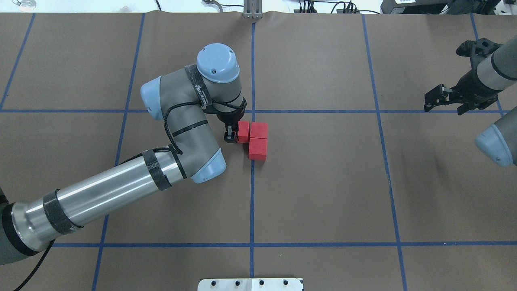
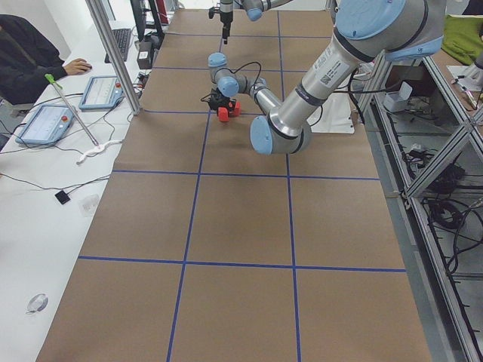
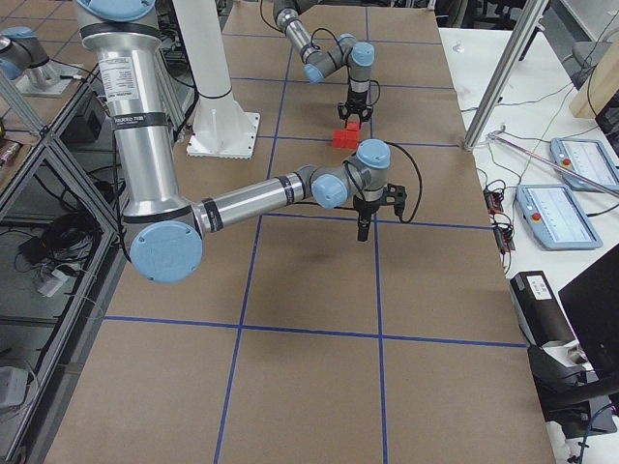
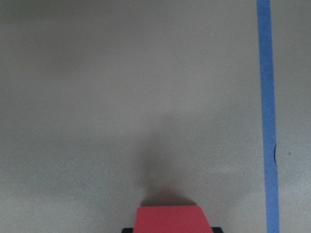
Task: Form red blocks into L shape at center
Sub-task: 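Lower the cube against the pair's far cube and open the left gripper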
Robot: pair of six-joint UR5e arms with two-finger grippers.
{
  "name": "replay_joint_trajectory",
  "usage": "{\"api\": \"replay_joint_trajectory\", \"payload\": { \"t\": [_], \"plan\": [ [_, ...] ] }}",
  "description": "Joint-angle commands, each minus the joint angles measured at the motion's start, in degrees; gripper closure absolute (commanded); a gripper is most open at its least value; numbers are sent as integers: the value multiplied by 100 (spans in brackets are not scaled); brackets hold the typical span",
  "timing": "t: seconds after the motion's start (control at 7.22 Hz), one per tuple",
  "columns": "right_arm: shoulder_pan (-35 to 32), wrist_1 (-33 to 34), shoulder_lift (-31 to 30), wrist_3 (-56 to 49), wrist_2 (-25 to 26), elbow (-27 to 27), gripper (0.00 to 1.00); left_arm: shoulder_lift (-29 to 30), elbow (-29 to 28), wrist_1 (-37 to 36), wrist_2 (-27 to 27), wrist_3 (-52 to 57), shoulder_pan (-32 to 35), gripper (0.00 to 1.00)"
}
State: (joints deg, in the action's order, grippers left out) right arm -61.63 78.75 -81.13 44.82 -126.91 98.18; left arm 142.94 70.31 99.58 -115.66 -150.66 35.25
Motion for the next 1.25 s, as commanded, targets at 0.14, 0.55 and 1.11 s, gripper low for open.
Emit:
{"api": "replay_joint_trajectory", "payload": {
  "t": [0.14, 0.55, 1.11],
  "plan": [
    [2, 0, -8, 0, 0, 0, 0, 6, 0, 0, 0, -7, -1, 100],
    [2, 0, 0, 0, 0, -9, 0, 15, 0, 9, 0, -7, -9, 100],
    [2, 0, 0, 0, 0, -9, 0, 6, -9, 44, 0, -7, -27, 62]
  ]
}}
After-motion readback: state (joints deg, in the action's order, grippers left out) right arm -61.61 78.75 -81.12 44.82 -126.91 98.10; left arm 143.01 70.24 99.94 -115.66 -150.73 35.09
